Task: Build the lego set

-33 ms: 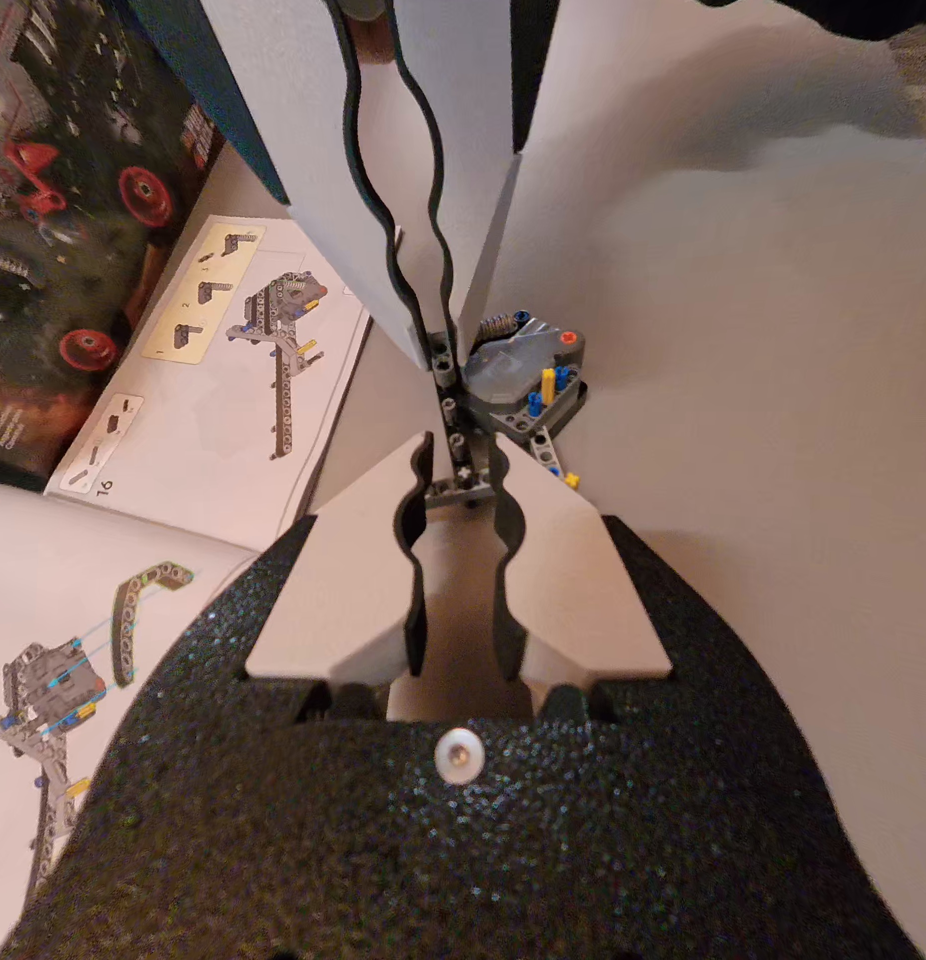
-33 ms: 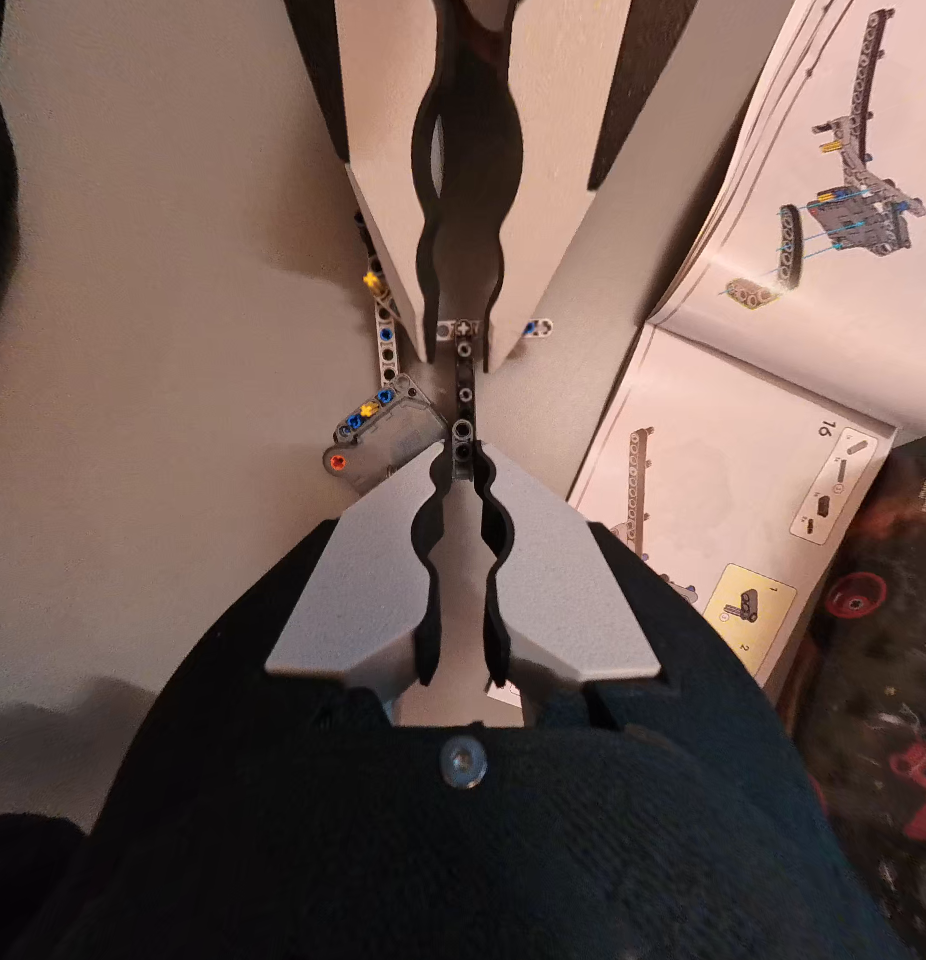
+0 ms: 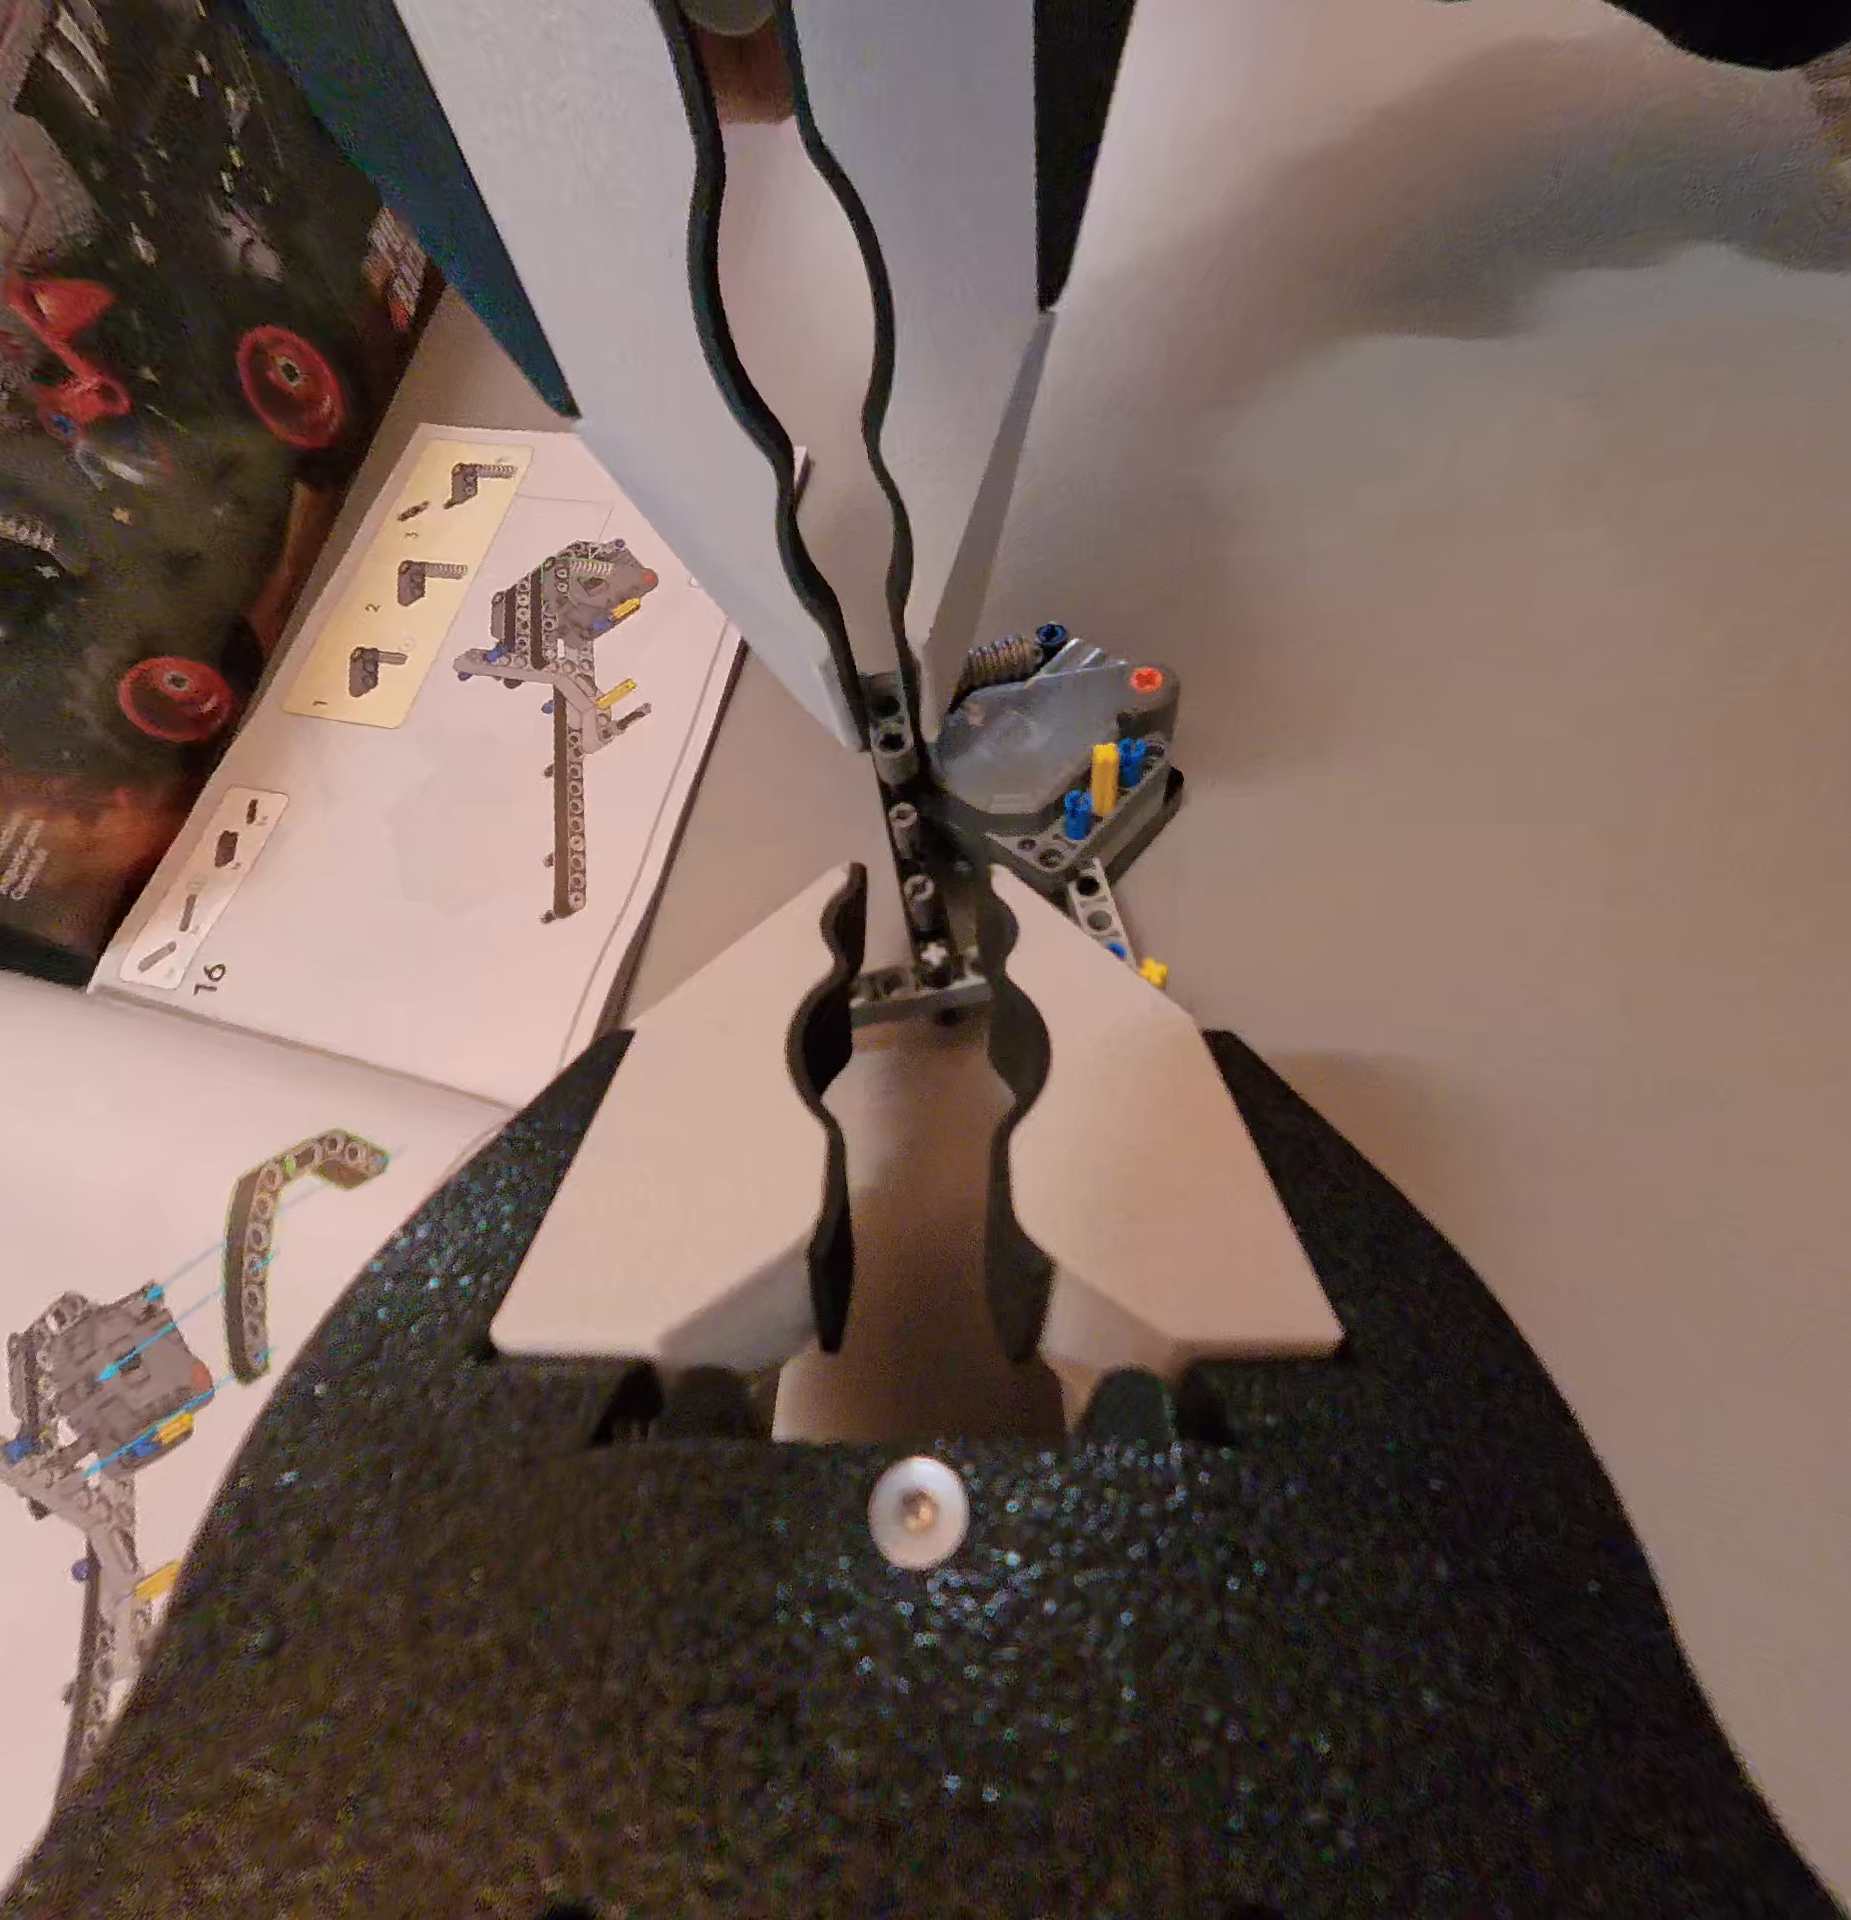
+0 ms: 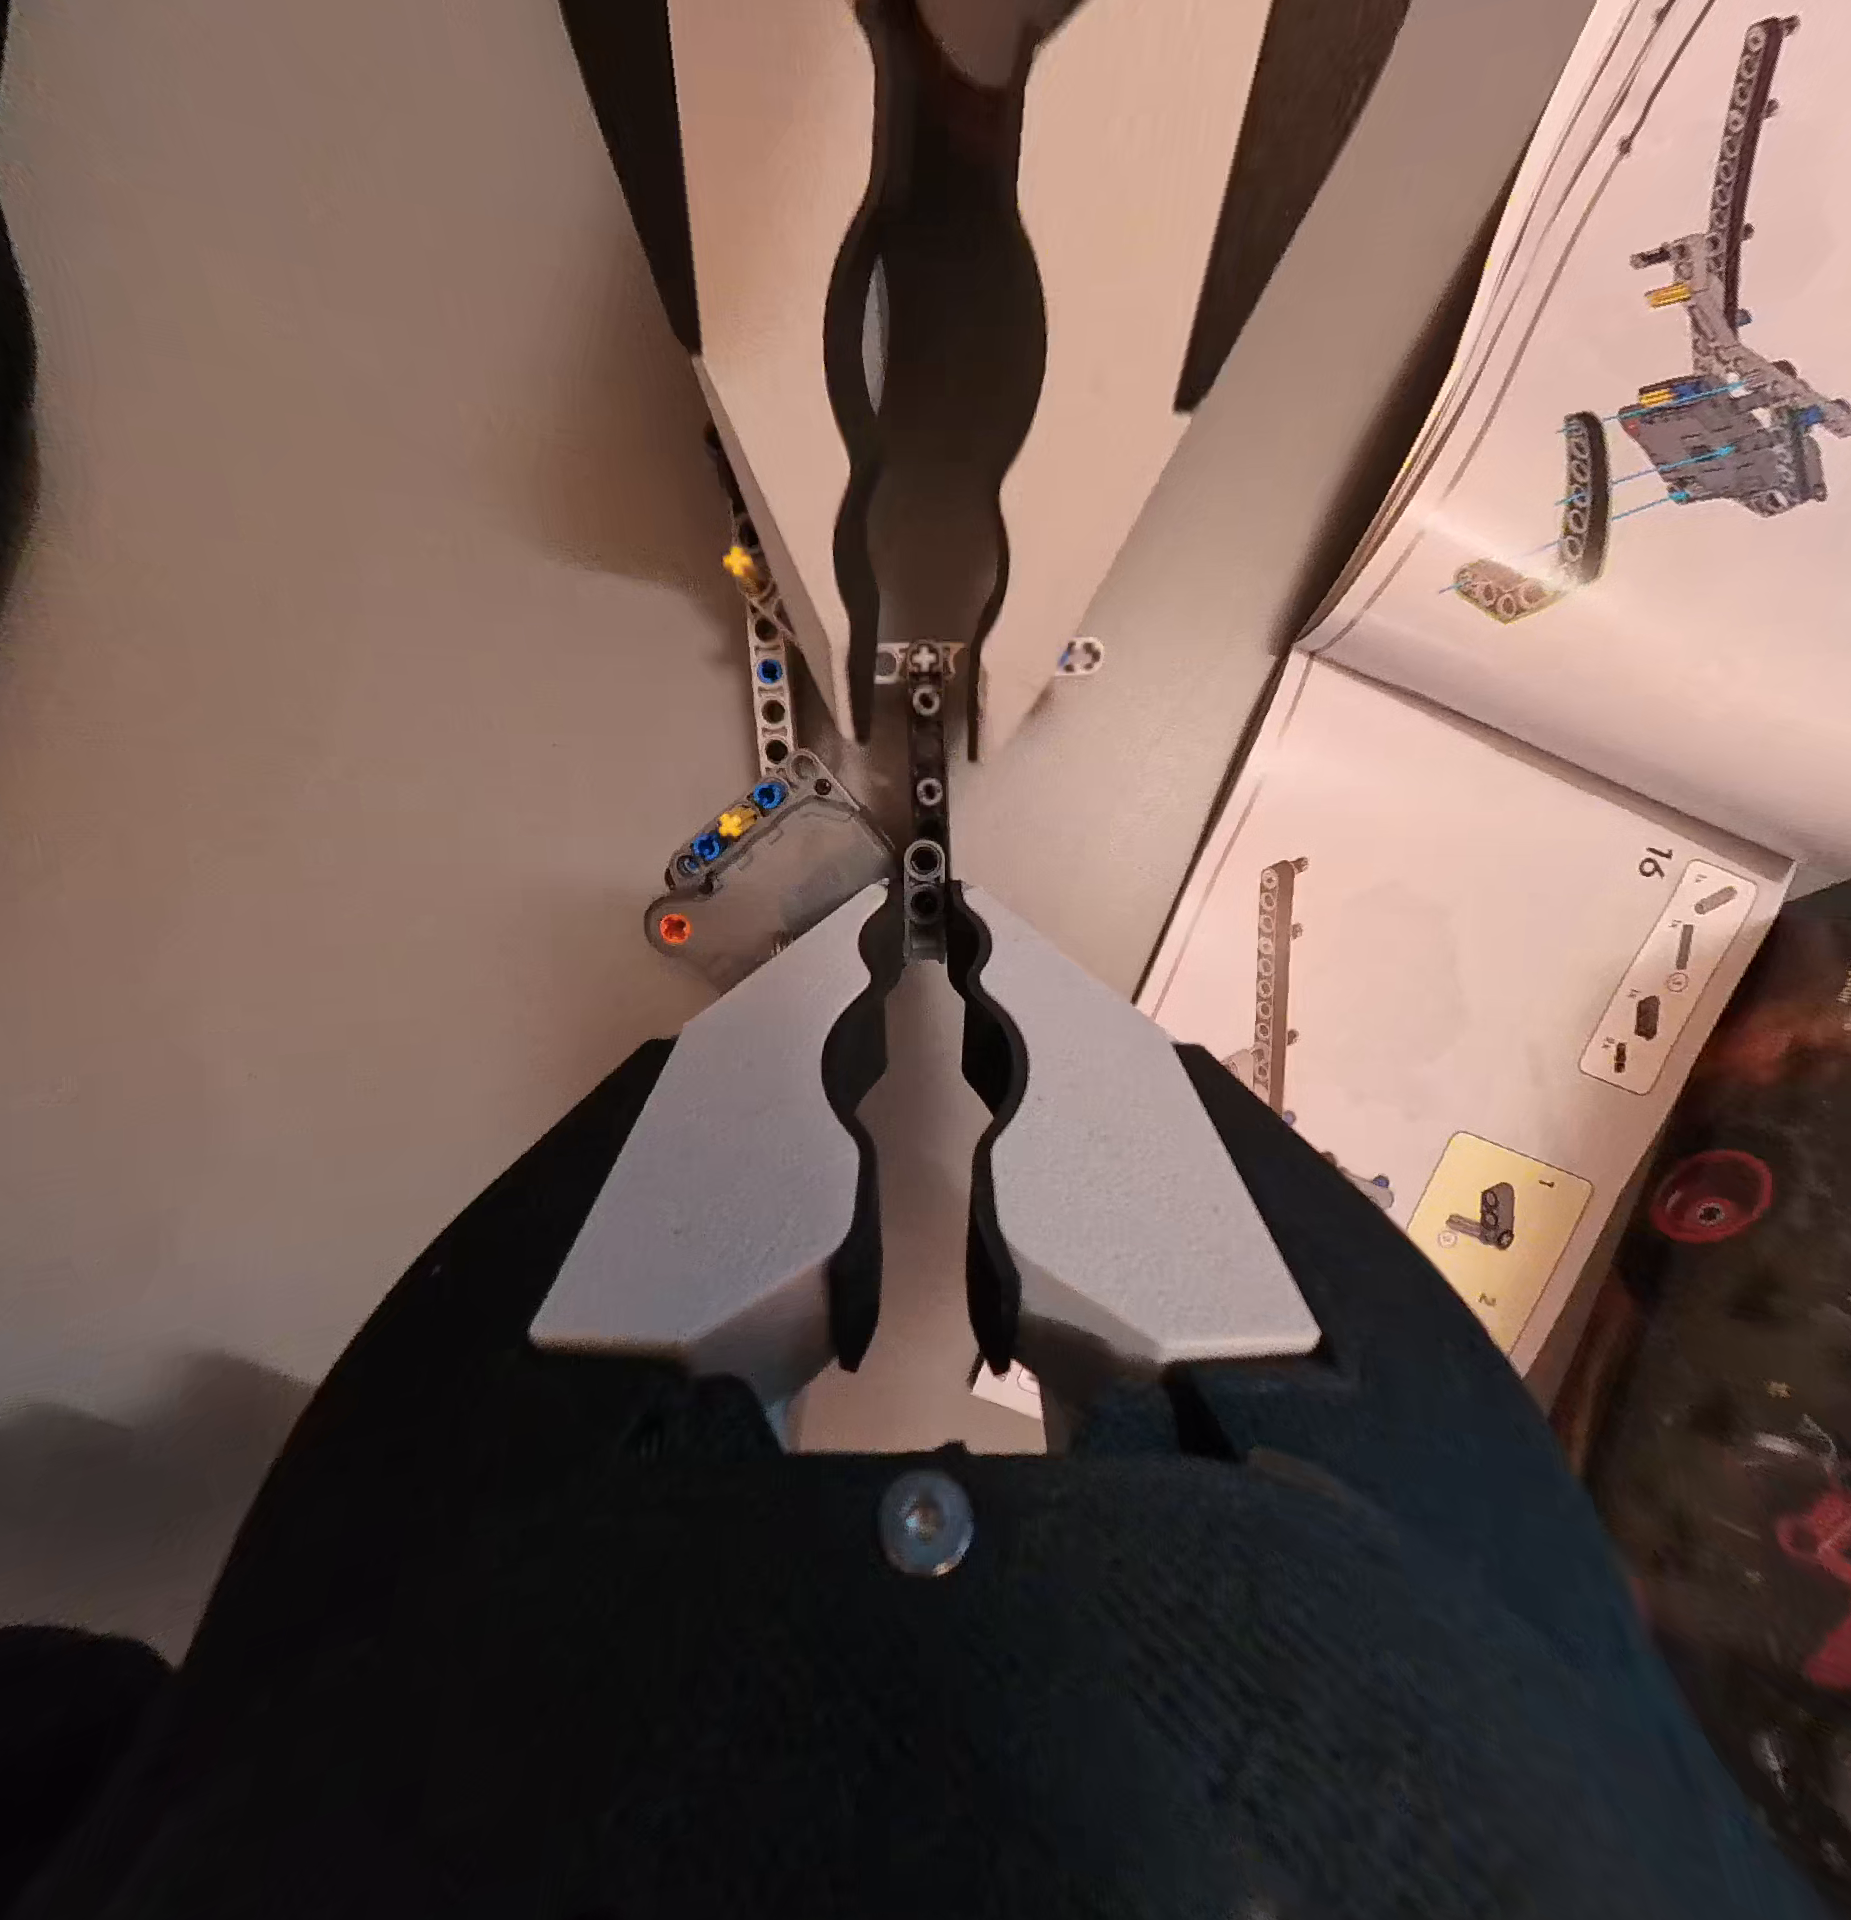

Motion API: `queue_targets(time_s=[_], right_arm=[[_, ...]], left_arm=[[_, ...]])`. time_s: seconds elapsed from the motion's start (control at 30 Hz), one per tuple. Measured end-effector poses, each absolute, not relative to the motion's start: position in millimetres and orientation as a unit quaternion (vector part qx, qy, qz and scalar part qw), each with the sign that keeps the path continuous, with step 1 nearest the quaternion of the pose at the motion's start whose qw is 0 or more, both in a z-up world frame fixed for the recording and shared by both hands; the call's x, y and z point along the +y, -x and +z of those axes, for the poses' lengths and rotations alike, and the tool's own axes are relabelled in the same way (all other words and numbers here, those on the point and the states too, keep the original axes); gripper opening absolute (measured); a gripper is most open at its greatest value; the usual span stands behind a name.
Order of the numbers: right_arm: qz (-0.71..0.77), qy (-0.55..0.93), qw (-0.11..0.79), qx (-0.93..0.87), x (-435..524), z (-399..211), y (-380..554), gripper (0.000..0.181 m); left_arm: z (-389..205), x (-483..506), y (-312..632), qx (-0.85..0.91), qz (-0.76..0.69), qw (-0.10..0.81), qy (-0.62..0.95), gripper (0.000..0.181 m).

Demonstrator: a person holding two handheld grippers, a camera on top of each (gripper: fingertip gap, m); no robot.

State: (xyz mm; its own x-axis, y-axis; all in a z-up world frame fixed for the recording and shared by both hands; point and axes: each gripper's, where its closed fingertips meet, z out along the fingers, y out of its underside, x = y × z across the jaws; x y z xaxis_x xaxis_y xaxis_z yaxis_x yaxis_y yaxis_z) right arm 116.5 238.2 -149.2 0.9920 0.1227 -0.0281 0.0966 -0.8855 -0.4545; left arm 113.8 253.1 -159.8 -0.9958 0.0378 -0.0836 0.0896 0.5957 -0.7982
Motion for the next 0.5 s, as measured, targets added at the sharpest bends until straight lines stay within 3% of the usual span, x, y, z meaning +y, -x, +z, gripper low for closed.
queue_targets(time_s=[0.5], right_arm=[[0.039, 0.971, 0.226, -0.062, 240, -150, -118, 0.005]], left_arm=[[-173, 241, -119, 0.917, -0.397, 0.02, -0.037, 0.006]])
